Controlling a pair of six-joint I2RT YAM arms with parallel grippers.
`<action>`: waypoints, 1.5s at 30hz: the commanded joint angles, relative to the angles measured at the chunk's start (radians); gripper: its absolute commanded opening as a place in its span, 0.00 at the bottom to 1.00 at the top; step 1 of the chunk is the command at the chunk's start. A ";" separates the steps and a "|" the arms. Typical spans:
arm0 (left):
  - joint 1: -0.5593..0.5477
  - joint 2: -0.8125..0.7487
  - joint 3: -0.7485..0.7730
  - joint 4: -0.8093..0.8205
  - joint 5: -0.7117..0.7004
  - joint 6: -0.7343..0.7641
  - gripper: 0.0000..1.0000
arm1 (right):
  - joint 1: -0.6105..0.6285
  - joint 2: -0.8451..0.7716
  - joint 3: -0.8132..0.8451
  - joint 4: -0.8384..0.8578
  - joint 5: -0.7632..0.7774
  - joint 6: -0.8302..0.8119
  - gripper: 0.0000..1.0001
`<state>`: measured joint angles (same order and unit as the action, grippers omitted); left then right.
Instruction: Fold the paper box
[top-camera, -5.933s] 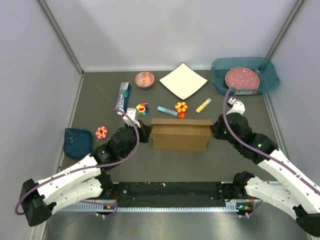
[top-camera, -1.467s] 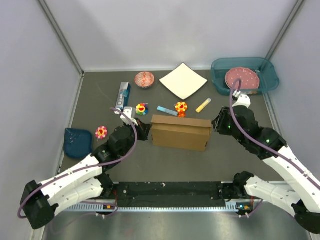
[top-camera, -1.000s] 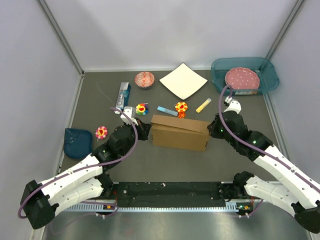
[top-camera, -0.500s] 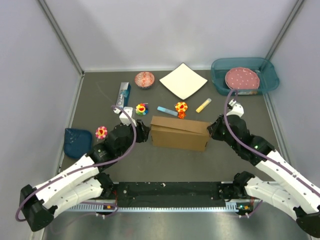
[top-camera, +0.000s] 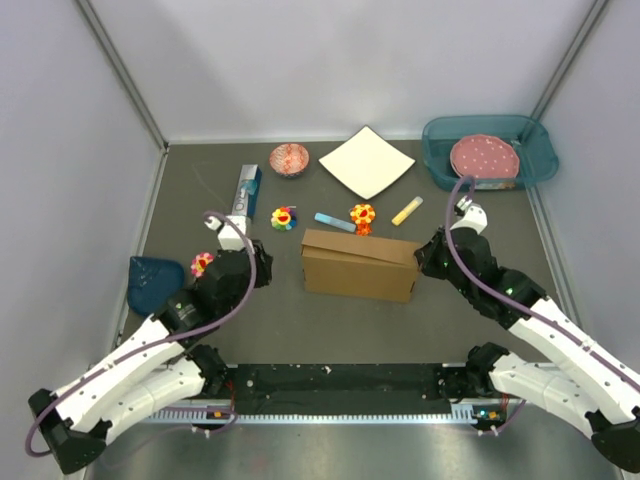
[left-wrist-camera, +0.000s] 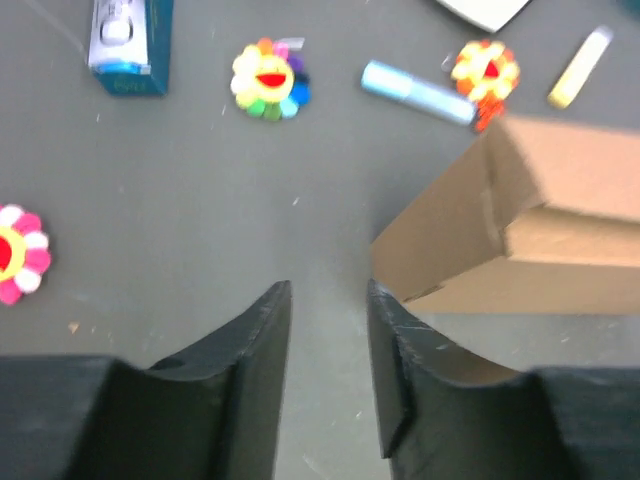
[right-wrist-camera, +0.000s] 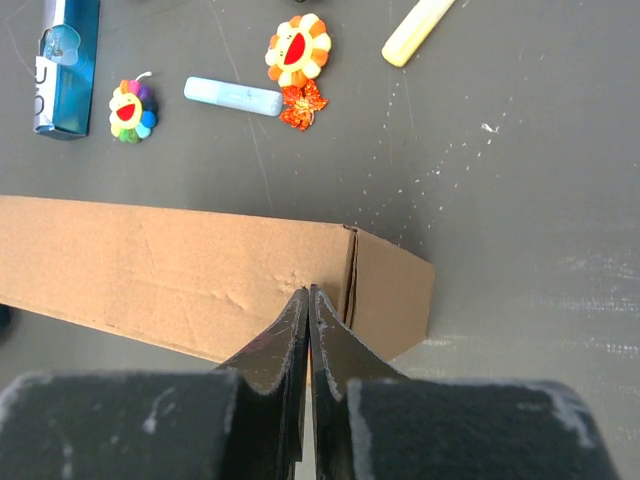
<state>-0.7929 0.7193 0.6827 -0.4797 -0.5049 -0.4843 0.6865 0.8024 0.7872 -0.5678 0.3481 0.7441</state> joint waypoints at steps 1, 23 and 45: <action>0.049 -0.093 0.029 0.278 0.058 -0.005 0.18 | 0.010 0.027 -0.016 -0.133 -0.004 -0.029 0.00; 0.170 0.178 -0.182 0.556 0.618 -0.128 0.00 | 0.010 -0.022 -0.078 -0.122 -0.058 -0.020 0.00; 0.132 -0.074 -0.403 0.413 0.615 -0.157 0.00 | 0.019 -0.141 -0.175 -0.147 -0.184 0.037 0.00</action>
<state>-0.6376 0.7704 0.3721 0.2916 0.1116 -0.6758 0.6865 0.6960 0.6987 -0.5129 0.2832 0.7624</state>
